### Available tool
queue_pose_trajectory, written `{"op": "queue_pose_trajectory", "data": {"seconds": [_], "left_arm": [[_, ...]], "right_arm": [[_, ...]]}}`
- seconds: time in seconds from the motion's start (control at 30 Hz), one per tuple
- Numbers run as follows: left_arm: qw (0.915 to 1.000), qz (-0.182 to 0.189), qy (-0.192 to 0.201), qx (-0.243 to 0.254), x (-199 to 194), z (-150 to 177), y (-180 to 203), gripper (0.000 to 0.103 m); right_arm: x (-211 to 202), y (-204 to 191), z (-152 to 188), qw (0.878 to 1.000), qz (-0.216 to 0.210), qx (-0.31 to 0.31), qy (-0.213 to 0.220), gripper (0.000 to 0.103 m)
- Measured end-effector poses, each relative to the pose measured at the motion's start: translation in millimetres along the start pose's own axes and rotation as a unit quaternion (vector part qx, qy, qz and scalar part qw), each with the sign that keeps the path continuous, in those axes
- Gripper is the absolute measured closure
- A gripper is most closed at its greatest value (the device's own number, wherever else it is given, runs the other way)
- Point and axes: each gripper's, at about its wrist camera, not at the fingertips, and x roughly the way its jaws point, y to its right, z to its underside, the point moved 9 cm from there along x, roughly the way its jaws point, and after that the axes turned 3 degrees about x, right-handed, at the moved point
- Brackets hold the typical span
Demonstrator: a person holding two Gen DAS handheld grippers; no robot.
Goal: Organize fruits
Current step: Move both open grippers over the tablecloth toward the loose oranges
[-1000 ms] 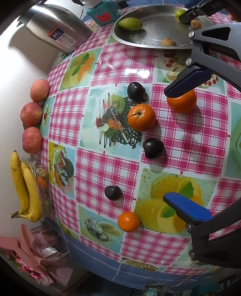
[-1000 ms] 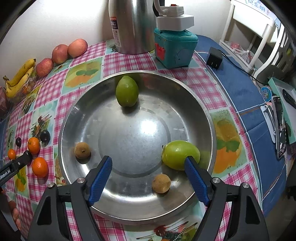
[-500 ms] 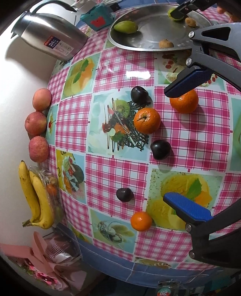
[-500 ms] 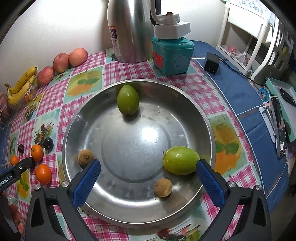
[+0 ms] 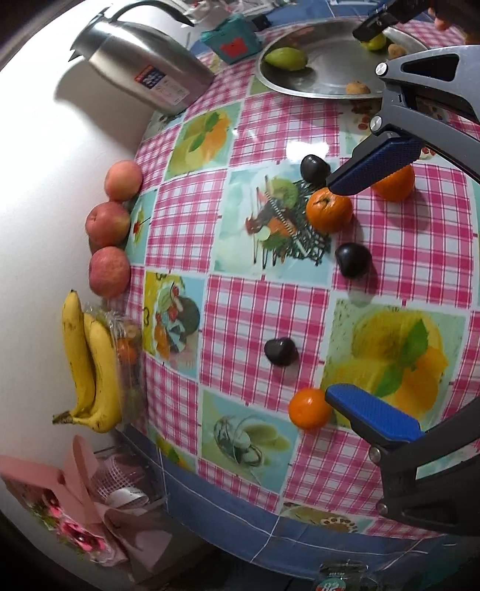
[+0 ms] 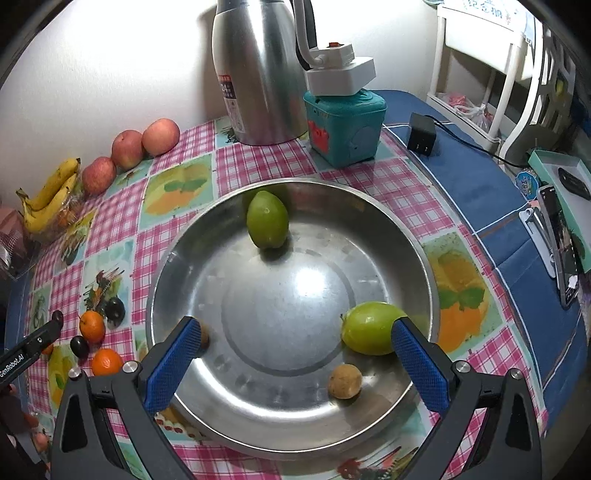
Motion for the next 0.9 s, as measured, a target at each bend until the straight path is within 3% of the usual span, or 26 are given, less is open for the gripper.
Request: {"op": "queue_pose_trajectory", "data": {"seconds": [0.13,0.33,0.5,0.7,0.9], "left_arm": [[0.9998,0.008,0.000,-0.015,-2,-3,-14,0.000],[0.9998,-0.007,0.015,-0.007,-5,-7,-29,0.001],[0.9990,-0.008,0.044,0.003,-14,-18,-38,0.001],[0.9972,-0.023,0.072,-0.004,-29,-29,-64,0.001],[0.9940,-0.036,0.103,-0.007,-41,-39,-88,0.001]], "right_arm": [[6,-8,3,1.000,0.003,-0.006,-0.013,0.001],[13,-26,9,0.999,0.009,-0.028,-0.025,0.001],[7,-44,6,0.999,0.006,-0.050,-0.001,0.001],[-8,-79,1,0.996,-0.026,-0.078,0.039,0.001],[-18,-121,4,0.992,-0.072,-0.096,0.050,0.001]]}}
